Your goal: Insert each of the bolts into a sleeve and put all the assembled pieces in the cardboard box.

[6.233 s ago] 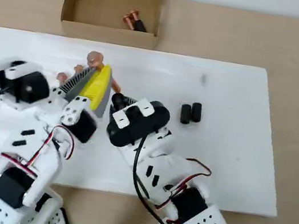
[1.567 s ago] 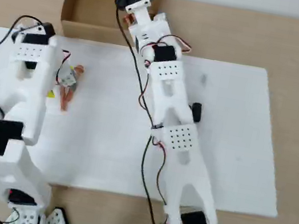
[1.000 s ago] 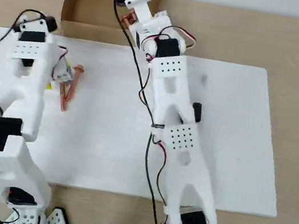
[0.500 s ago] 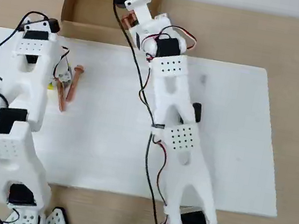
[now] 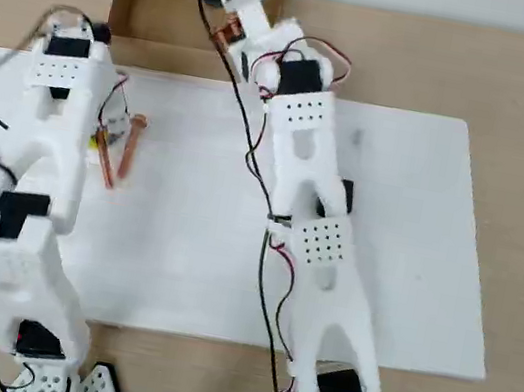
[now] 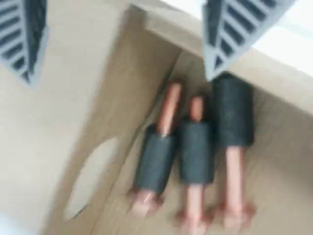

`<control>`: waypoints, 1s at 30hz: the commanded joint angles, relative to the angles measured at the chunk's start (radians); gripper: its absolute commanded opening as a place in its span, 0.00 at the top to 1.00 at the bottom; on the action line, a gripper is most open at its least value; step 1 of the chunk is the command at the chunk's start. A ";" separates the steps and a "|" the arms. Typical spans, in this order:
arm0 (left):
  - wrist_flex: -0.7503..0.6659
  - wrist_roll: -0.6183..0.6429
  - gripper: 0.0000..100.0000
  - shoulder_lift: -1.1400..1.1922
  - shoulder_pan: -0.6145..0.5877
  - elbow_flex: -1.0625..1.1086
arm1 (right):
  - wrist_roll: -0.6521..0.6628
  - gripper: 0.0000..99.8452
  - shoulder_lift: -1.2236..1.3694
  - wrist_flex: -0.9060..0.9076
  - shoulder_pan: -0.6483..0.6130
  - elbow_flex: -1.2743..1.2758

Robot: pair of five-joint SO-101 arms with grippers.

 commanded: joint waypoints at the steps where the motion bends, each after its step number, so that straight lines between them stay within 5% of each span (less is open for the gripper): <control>1: 0.064 -0.035 0.99 -0.277 0.020 -0.049 | 0.003 0.74 -0.188 0.031 -0.016 -0.048; 7: 0.169 -0.129 0.99 -0.707 0.063 -0.003 | -0.077 0.74 -0.378 0.265 -0.016 -0.047; 12: 0.121 -0.245 0.99 -1.003 0.112 0.210 | -0.157 0.74 -0.453 0.554 -0.012 -0.044; 18: -0.140 -0.353 0.99 -1.316 0.117 0.644 | -0.163 0.74 -0.541 0.554 0.044 0.113; 25: -0.445 -0.348 0.99 -1.673 0.110 1.028 | -0.347 0.74 -0.848 0.549 0.047 0.740; 30: -0.624 -0.347 0.99 -1.817 0.110 1.218 | -0.364 0.74 -0.949 0.548 0.054 0.986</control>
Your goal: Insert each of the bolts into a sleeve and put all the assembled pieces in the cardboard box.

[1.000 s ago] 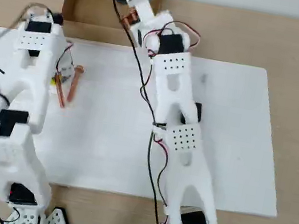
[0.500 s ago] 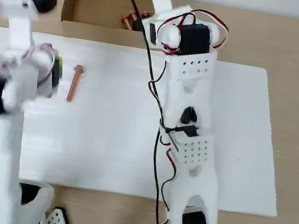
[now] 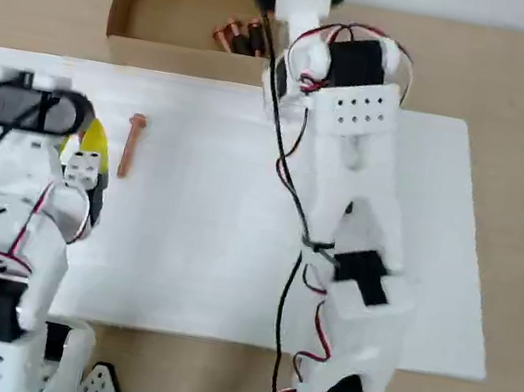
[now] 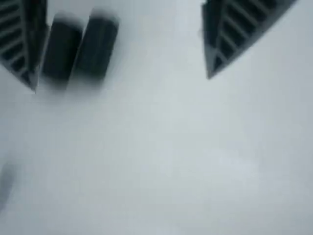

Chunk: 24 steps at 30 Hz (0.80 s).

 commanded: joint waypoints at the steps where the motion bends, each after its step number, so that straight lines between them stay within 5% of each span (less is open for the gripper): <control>1: -0.135 -0.003 0.99 -0.088 0.008 0.097 | -0.012 0.74 -0.107 0.011 0.025 0.145; 8: -0.292 -0.003 0.99 -0.147 0.008 0.235 | -0.011 0.74 -0.036 -0.043 0.025 0.358; 24: -0.295 -0.003 0.99 -0.150 -0.083 0.245 | -0.008 0.74 0.179 -0.060 0.124 0.367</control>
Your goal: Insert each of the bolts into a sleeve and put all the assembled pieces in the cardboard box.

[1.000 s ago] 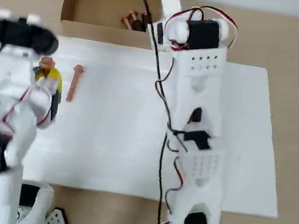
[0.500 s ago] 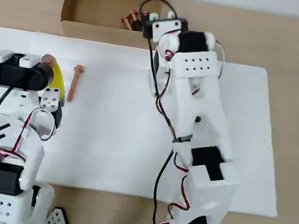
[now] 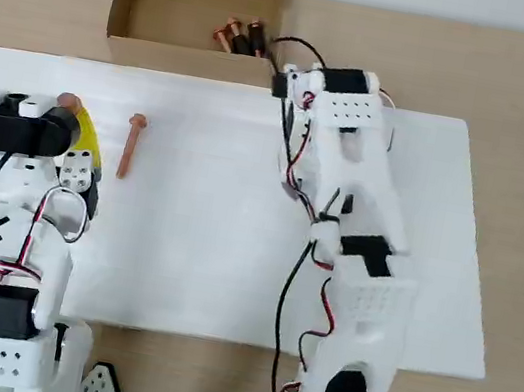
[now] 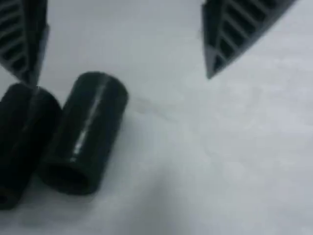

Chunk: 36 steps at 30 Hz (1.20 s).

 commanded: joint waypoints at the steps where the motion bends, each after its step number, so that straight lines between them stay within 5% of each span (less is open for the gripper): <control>1: -0.029 -0.003 0.99 -0.018 -0.014 -0.006 | -0.002 0.74 0.007 -0.012 0.022 0.002; 20: -0.026 -0.003 0.99 -0.016 -0.011 -0.005 | 0.120 0.74 0.143 -0.048 0.018 0.002; 27: -0.026 -0.003 0.99 -0.013 -0.009 -0.005 | 0.118 0.99 0.143 -0.043 0.016 -0.061; 36: -0.028 -0.003 0.99 -0.013 -0.009 -0.006 | 0.115 0.99 0.139 0.054 -0.021 -0.220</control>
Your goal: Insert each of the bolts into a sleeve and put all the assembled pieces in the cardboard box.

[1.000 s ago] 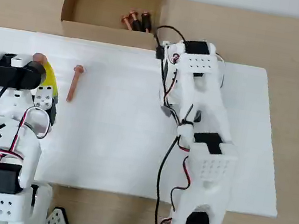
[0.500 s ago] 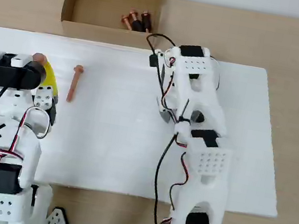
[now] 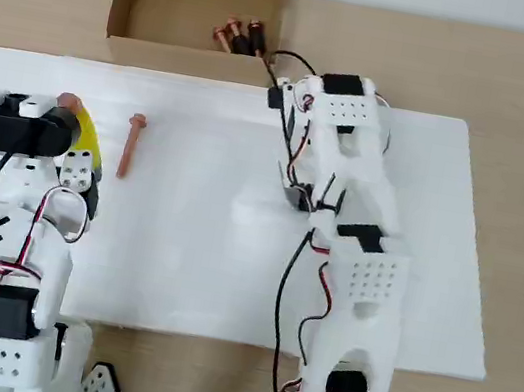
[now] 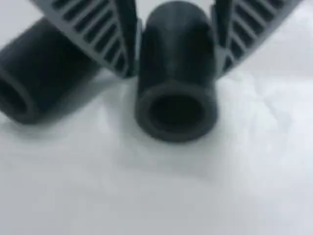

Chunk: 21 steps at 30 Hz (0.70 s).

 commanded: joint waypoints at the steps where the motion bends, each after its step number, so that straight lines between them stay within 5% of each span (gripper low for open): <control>1: -0.028 -0.002 0.99 -0.015 -0.009 -0.011 | 0.009 0.99 -0.013 0.058 -0.041 -0.143; 7: -0.031 0.106 0.99 -0.016 -0.015 -0.038 | 0.009 0.99 -0.090 0.058 -0.044 -0.380; 21: -0.034 0.117 0.99 -0.016 -0.015 -0.098 | 0.017 0.99 -0.418 0.058 -0.194 -0.486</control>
